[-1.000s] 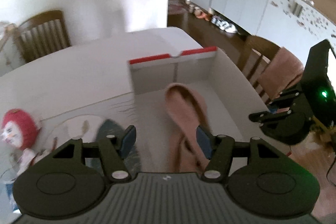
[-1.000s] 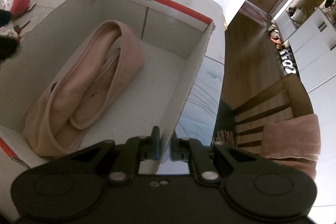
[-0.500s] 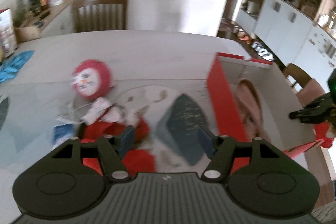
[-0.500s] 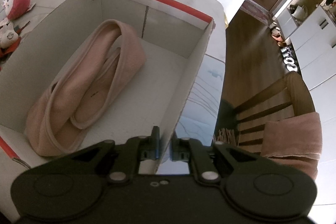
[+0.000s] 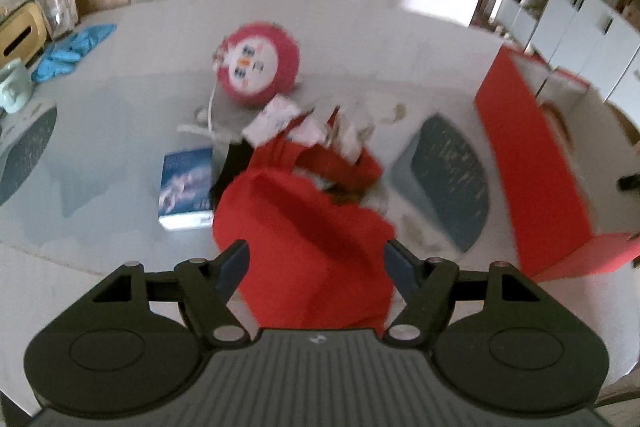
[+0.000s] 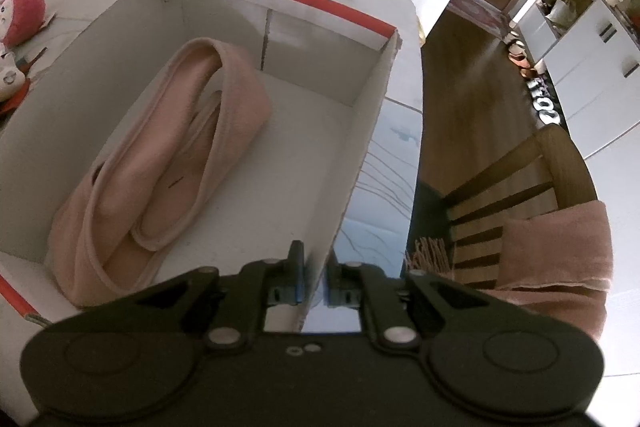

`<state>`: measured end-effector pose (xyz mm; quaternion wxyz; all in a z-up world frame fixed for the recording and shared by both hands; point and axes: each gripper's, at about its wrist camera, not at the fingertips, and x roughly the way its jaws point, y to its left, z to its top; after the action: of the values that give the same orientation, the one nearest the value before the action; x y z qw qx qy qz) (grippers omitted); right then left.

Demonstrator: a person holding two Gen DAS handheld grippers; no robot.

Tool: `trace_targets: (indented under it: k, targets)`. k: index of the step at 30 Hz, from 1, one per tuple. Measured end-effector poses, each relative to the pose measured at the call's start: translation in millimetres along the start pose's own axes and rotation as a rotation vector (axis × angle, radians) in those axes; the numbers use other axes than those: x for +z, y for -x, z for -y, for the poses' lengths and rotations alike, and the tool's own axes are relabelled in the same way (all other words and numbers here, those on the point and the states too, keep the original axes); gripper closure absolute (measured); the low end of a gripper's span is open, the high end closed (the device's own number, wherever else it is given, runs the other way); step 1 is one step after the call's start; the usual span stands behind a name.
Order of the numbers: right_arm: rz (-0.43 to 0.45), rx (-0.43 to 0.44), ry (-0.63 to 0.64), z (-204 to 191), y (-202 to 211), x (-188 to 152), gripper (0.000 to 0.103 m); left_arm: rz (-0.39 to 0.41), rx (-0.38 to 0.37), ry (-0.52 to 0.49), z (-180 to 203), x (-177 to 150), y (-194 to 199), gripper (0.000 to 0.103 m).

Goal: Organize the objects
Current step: 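Lower the left gripper onto the red cloth bag and close it, then lift the red bag with the left gripper and carry it to the box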

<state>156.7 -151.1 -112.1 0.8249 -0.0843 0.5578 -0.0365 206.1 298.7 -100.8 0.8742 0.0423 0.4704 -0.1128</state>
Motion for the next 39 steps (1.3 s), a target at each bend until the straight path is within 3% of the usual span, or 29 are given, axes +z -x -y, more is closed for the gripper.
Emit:
trace_targets:
  k: [8,16,25,32,39]
  targets:
    - [-0.003,-0.023,-0.019,-3,0,0,0.094,-0.096,0.020,-0.003,-14,-14,-43,0.030]
    - [-0.019,-0.058,-0.042,-7,-3,0,0.092,-0.092,-0.027,0.012,-23,-19,-48,0.032]
    - [-0.022,-0.084,-0.026,-12,-2,-1,0.091,-0.092,-0.026,-0.019,-22,-19,-44,0.089]
    - [-0.015,-0.062,-0.018,-9,-1,-2,0.091,-0.032,-0.052,0.004,-15,-9,-15,0.099]
    - [-0.013,-0.023,-0.012,-3,-1,-4,0.092,0.046,-0.071,0.010,11,12,22,0.099]
